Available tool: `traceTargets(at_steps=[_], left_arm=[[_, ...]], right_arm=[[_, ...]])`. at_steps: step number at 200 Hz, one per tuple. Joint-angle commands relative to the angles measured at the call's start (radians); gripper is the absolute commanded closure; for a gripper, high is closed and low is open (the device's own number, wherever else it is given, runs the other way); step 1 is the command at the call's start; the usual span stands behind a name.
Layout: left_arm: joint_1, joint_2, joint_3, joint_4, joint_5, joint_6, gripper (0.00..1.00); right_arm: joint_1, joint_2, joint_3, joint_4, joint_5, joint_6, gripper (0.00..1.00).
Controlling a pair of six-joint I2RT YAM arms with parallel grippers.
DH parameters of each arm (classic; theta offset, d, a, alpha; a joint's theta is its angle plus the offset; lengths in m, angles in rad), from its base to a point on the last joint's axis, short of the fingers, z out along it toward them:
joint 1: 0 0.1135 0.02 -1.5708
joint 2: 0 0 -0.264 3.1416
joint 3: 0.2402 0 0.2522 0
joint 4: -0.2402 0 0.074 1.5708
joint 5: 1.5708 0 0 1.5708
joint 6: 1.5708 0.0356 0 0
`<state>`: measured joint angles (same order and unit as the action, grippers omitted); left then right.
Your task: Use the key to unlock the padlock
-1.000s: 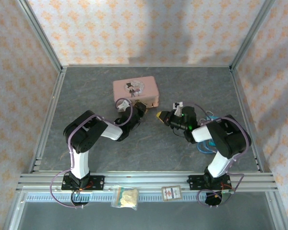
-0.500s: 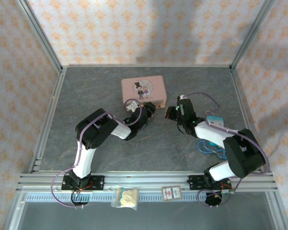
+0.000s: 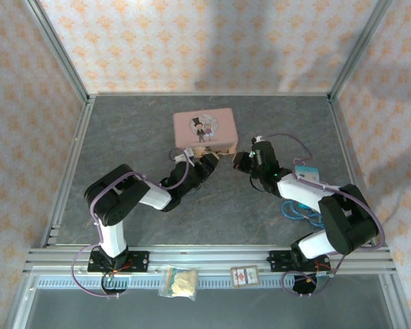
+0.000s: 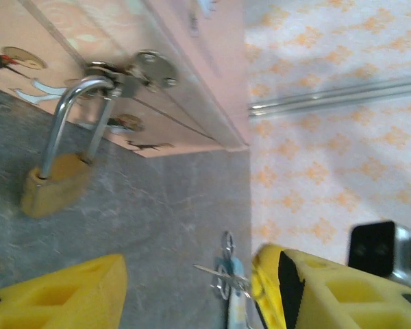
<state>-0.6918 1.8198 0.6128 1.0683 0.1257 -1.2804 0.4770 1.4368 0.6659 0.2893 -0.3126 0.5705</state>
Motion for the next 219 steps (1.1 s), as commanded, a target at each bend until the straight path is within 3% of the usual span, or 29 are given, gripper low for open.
traceTargets(at_steps=[1, 71, 219], left_arm=[[0.007, -0.037, -0.038, 0.071, 0.034, -0.049, 0.41], [0.010, -0.025, -0.034, 0.234, 0.020, -0.411, 0.38], [0.012, 0.113, -0.005, 0.462, 0.031, -0.718, 0.38]], right_arm=[[0.006, -0.021, 0.011, 0.114, -0.091, 0.074, 1.00], [0.021, -0.012, 0.006, 0.237, -0.178, 0.138, 1.00], [0.054, -0.016, -0.045, 0.353, -0.255, 0.146, 1.00]])
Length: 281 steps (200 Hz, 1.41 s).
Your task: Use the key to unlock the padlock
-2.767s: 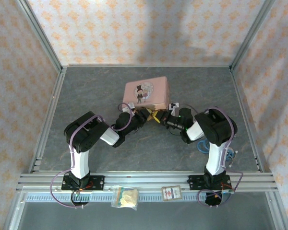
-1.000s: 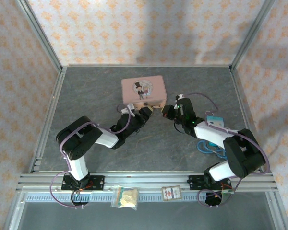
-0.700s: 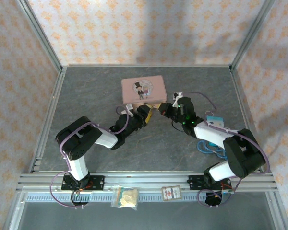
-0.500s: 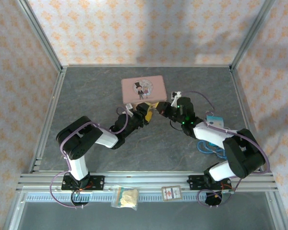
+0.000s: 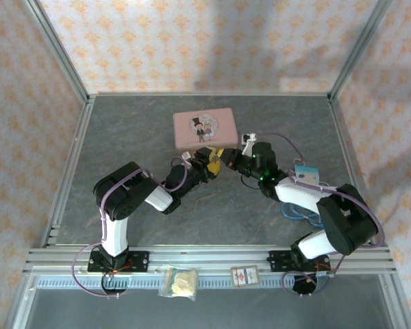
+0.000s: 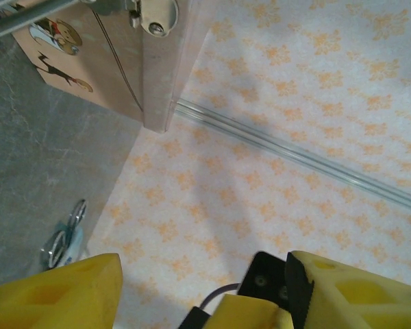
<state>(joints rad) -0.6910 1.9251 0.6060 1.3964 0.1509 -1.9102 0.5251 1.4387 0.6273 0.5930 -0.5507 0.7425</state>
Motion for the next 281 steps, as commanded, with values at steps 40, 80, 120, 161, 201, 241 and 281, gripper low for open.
traceTargets(at_steps=[40, 80, 120, 161, 201, 241, 281], left_arm=[[0.010, 0.012, 0.000, 0.166, 0.009, -0.128, 0.39], [0.010, 0.037, -0.007, 0.191, 0.004, -0.137, 0.47], [0.010, 0.063, -0.007, 0.217, 0.006, -0.139, 0.63], [0.013, 0.066, -0.010, 0.217, 0.003, -0.130, 0.77], [0.013, 0.078, -0.006, 0.231, 0.005, -0.131, 0.89], [0.015, 0.083, -0.012, 0.238, 0.003, -0.130, 0.96], [0.024, 0.067, 0.003, 0.229, 0.025, -0.057, 1.00]], right_arm=[[0.006, -0.010, -0.008, 0.057, -0.026, -0.054, 1.00], [0.006, -0.024, -0.017, 0.068, -0.048, -0.058, 1.00], [0.006, -0.049, -0.022, 0.050, -0.046, -0.078, 1.00], [0.006, -0.054, -0.026, 0.051, -0.044, -0.077, 1.00], [0.006, -0.051, -0.025, 0.047, -0.050, -0.081, 1.00], [0.006, -0.070, -0.024, 0.040, -0.040, -0.090, 1.00], [0.005, -0.091, -0.028, 0.011, -0.017, -0.094, 0.80]])
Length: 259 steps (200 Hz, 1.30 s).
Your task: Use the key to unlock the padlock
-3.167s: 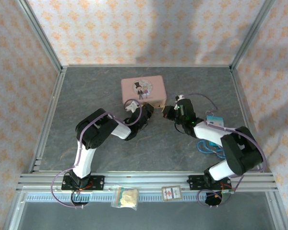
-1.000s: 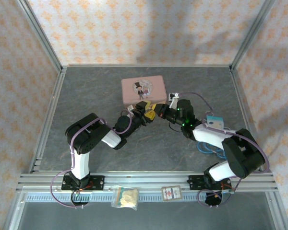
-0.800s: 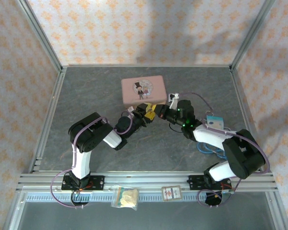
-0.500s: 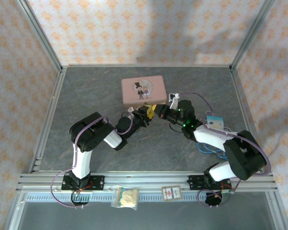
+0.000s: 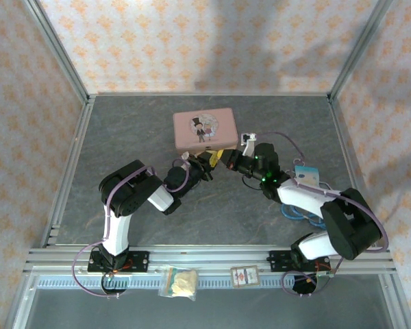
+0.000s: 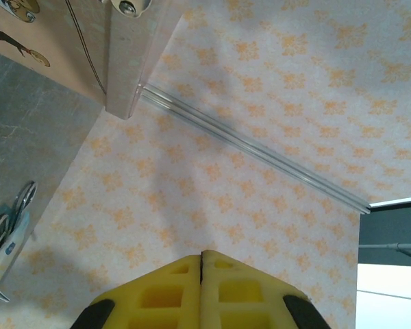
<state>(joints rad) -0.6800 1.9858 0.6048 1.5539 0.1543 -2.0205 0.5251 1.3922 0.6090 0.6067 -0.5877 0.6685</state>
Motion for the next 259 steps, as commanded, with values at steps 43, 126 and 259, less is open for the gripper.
traceTargets(at_steps=[43, 126, 259], left_arm=[[0.046, -0.140, -0.003, -0.110, 0.049, 0.366, 1.00], [0.020, -0.449, 0.062, -0.732, -0.005, 1.142, 1.00], [0.010, -0.513, 0.009, -0.549, 0.077, 1.174, 1.00]], right_arm=[[-0.043, -0.094, -0.043, 0.056, -0.064, 0.054, 0.46], [-0.077, 0.023, -0.109, 0.422, -0.314, 0.203, 0.50], [-0.033, 0.141, -0.121, 0.690, -0.359, 0.294, 0.63]])
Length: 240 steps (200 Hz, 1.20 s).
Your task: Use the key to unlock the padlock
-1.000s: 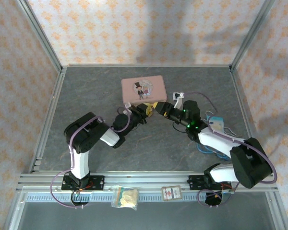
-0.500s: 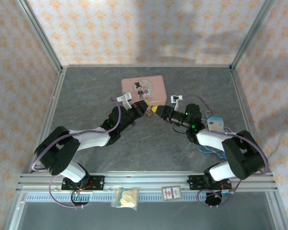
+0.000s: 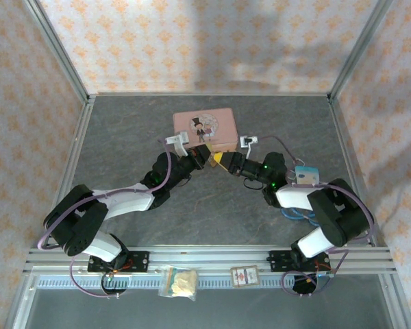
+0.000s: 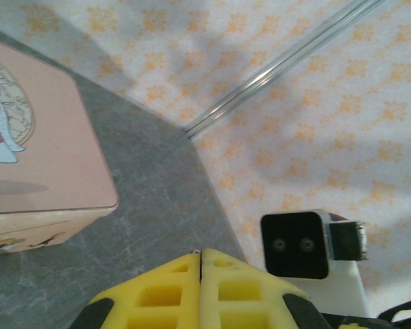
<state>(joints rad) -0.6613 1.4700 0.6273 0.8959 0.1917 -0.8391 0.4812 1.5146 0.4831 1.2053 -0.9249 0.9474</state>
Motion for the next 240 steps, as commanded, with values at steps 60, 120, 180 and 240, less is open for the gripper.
traceTargets(at_steps=[60, 120, 180, 240], left_arm=[[-0.015, 0.018, -0.020, 0.164, 0.065, -0.040, 1.00], [-0.026, 0.042, -0.028, 0.212, 0.071, -0.078, 1.00], [-0.028, 0.030, -0.040, 0.227, 0.051, -0.096, 1.00], [0.057, -0.067, -0.158, 0.115, -0.102, -0.195, 0.22]], right_arm=[[0.023, 0.053, 0.015, 0.163, -0.023, 0.055, 0.68], [0.023, 0.061, 0.017, 0.216, -0.016, 0.082, 0.77], [0.022, 0.079, 0.006, 0.238, -0.010, 0.090, 1.00], [0.017, -0.055, 0.011, -0.137, 0.047, -0.214, 1.00]])
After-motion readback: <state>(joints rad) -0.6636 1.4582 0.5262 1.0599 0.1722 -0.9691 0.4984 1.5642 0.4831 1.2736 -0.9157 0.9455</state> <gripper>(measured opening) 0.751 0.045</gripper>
